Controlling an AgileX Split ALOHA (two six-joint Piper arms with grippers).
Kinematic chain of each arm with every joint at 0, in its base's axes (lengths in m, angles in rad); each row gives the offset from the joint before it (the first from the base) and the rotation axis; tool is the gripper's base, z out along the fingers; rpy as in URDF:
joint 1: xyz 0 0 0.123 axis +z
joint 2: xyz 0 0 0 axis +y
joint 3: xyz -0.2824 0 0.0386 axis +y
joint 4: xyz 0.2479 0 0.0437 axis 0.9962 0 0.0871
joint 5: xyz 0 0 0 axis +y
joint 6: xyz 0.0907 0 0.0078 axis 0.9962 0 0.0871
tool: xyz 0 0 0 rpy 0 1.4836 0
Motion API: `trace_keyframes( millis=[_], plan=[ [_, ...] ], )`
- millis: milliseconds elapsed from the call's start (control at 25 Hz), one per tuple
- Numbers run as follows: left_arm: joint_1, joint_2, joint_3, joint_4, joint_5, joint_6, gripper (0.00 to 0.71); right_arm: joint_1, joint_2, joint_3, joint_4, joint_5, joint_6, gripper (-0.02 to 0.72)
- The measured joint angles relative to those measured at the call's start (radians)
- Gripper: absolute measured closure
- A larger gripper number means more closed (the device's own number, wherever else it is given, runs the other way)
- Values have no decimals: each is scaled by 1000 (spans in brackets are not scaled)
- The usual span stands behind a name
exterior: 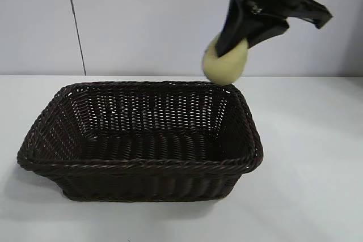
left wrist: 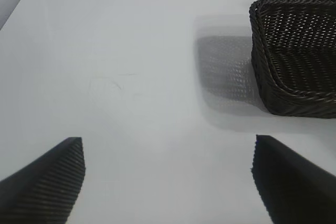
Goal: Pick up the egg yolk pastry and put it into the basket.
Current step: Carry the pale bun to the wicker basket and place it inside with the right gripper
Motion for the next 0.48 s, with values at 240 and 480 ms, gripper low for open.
trace_keyframes(
  millis=[240, 480],
  plan=[
    [0, 0, 0, 0, 0, 0, 81, 97, 0, 0, 8, -136, 11, 629],
    [0, 0, 0, 0, 0, 0, 81, 99, 43, 0, 6, -186, 47, 629]
  ],
)
